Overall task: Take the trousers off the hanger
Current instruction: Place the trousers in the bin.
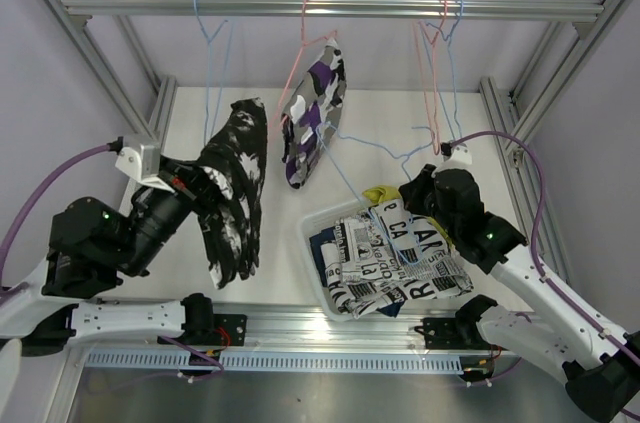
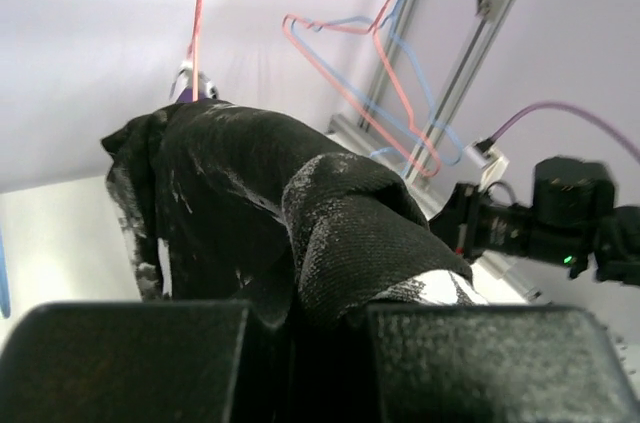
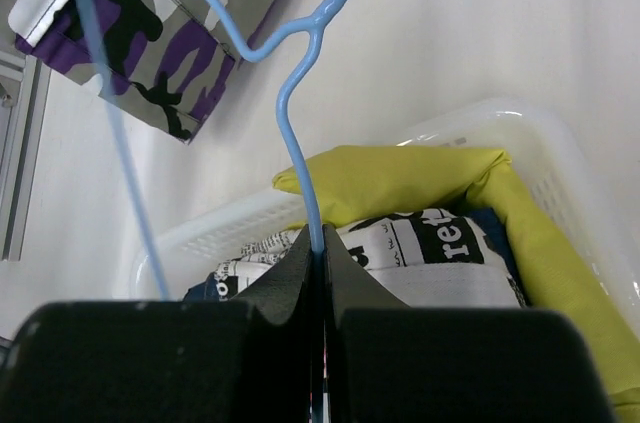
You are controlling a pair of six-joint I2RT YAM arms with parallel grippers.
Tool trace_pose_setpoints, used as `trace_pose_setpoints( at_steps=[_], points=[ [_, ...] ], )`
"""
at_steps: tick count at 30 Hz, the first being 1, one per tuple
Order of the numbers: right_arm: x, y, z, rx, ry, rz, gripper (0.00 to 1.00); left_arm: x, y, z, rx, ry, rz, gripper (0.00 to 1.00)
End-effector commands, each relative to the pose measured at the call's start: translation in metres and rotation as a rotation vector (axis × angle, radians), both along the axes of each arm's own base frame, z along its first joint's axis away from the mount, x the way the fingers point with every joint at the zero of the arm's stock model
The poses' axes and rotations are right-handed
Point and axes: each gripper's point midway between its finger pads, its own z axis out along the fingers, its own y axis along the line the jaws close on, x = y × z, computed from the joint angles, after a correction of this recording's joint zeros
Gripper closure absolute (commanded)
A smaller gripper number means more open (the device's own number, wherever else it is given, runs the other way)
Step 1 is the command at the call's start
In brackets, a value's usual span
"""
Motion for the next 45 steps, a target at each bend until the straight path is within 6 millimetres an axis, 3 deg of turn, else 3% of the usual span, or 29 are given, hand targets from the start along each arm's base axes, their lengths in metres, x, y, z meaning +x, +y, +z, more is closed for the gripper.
trace_pose_setpoints(
  at_steps=[1,3,5,9,10,11,12,14,18,19,21,24,25,26,27,28,30,32,33,35,36,37,38,39,41,42,45],
  points=[
    [0.003,-0.002,0.023,0.015,-0.059,0.0,1.0,0.002,-0.007,0.01,-0.057,-0.004,0.002,0.99],
    [0.002,-0.004,0.029,0.011,-0.066,0.002,1.0,0.005,-0.018,0.0,-0.013,0.0,0.005,0.99],
    [0.002,-0.006,0.047,0.017,-0.098,0.0,1.0,0.008,-0.027,-0.013,0.034,0.01,0.014,0.99],
    [-0.002,-0.014,0.085,0.019,-0.154,-0.004,1.0,0.017,-0.066,-0.054,0.169,0.042,0.012,0.99],
    [-0.004,-0.016,0.095,0.022,-0.171,-0.007,1.0,0.018,-0.075,-0.067,0.194,0.055,0.005,0.99],
    [-0.006,-0.019,0.118,0.035,-0.212,-0.008,1.0,0.018,-0.086,-0.08,0.224,0.065,-0.014,0.99],
    [-0.009,-0.022,0.125,0.031,-0.217,-0.009,1.0,0.018,-0.094,-0.087,0.227,0.082,-0.023,0.99],
    [-0.016,-0.029,0.155,0.035,-0.262,-0.012,1.0,0.018,-0.121,-0.12,0.301,0.116,-0.058,0.99],
    [-0.031,-0.044,0.198,0.042,-0.333,-0.026,1.0,0.018,-0.162,-0.169,0.387,0.187,-0.107,0.99],
    [-0.035,-0.047,0.205,0.044,-0.345,-0.028,1.0,0.019,-0.175,-0.191,0.434,0.209,-0.114,0.99],
    [-0.044,-0.056,0.218,0.044,-0.369,-0.035,1.0,0.017,-0.192,-0.204,0.446,0.235,-0.137,0.99],
    [-0.051,-0.062,0.223,0.04,-0.378,-0.039,1.0,0.011,-0.223,-0.227,0.482,0.267,-0.184,0.99],
    [-0.052,-0.064,0.223,0.037,-0.379,-0.041,1.0,0.006,-0.235,-0.217,0.462,0.258,-0.202,0.99],
    [-0.053,-0.064,0.221,0.031,-0.372,-0.042,1.0,0.005,-0.246,-0.231,0.497,0.269,-0.206,0.99],
    [-0.053,-0.065,0.219,0.028,-0.37,-0.046,1.0,0.002,-0.254,-0.234,0.503,0.272,-0.217,0.99],
    [-0.053,-0.066,0.217,0.024,-0.366,-0.047,1.0,-0.003,-0.267,-0.221,0.478,0.264,-0.243,0.99],
    [-0.054,-0.067,0.216,0.024,-0.366,-0.048,1.0,-0.009,-0.284,-0.232,0.495,0.277,-0.26,0.99],
    [-0.055,-0.067,0.213,0.022,-0.362,-0.048,1.0,-0.017,-0.303,-0.223,0.467,0.278,-0.306,0.93],
    [-0.054,-0.067,0.213,0.021,-0.361,-0.049,1.0,-0.023,-0.313,-0.236,0.487,0.291,-0.325,0.82],
    [-0.055,-0.069,0.212,0.019,-0.362,-0.052,1.0,-0.033,-0.331,-0.234,0.481,0.296,-0.371,0.66],
    [-0.056,-0.07,0.213,0.019,-0.363,-0.055,1.0,-0.04,-0.338,-0.234,0.486,0.298,-0.388,0.51],
    [-0.056,-0.07,0.213,0.018,-0.365,-0.056,1.0,-0.043,-0.343,-0.252,0.527,0.31,-0.389,0.44],
    [-0.057,-0.071,0.213,0.015,-0.366,-0.056,1.0,-0.046,-0.349,-0.25,0.529,0.308,-0.393,0.38],
    [-0.057,-0.072,0.214,0.014,-0.368,-0.06,1.0,-0.052,-0.351,-0.256,0.545,0.313,-0.398,0.26],
    [-0.057,-0.074,0.215,0.012,-0.372,-0.066,1.0,-0.059,-0.35,-0.266,0.576,0.333,-0.401,0.16],
    [-0.058,-0.074,0.217,0.014,-0.378,-0.064,1.0,-0.066,-0.347,-0.271,0.586,0.338,-0.413,0.01],
    [-0.058,-0.074,0.218,0.019,-0.381,-0.065,1.0,-0.077,-0.337,-0.268,0.595,0.334,-0.421,0.01]
  ],
)
